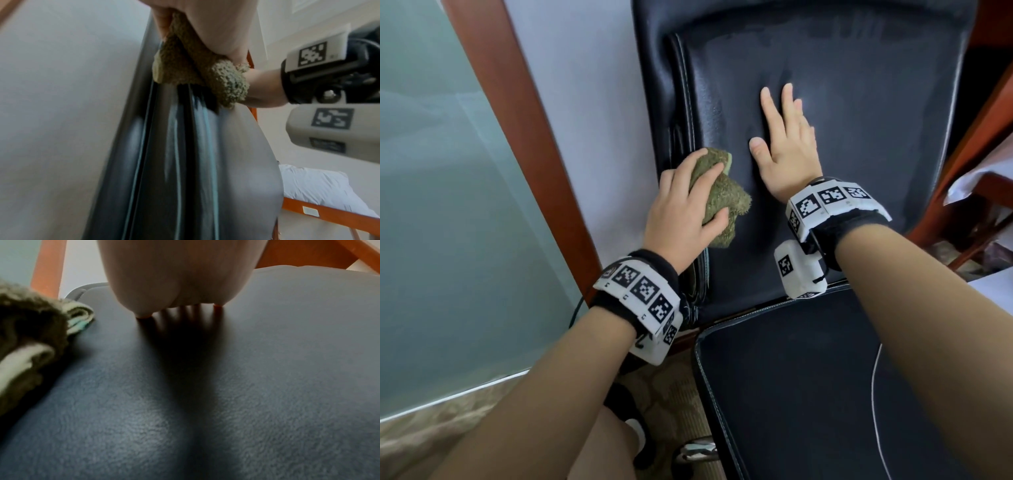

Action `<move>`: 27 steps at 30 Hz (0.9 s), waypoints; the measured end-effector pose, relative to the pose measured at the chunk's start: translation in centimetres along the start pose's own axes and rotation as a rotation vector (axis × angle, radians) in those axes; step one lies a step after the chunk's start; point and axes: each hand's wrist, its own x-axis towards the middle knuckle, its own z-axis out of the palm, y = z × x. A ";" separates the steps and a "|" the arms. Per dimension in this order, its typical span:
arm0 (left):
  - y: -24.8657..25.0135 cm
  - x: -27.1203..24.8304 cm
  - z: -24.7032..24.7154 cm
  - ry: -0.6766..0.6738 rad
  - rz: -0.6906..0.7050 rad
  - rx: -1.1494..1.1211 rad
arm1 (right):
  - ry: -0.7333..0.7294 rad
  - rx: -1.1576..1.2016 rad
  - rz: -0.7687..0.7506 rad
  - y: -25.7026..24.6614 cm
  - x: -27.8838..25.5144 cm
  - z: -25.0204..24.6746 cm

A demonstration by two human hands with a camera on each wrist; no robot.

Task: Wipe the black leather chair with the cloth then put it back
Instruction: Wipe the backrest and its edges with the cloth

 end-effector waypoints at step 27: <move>-0.5 2.3 -1.4 0.143 -0.223 -0.197 | 0.048 0.108 0.018 -0.2 -3.5 2.5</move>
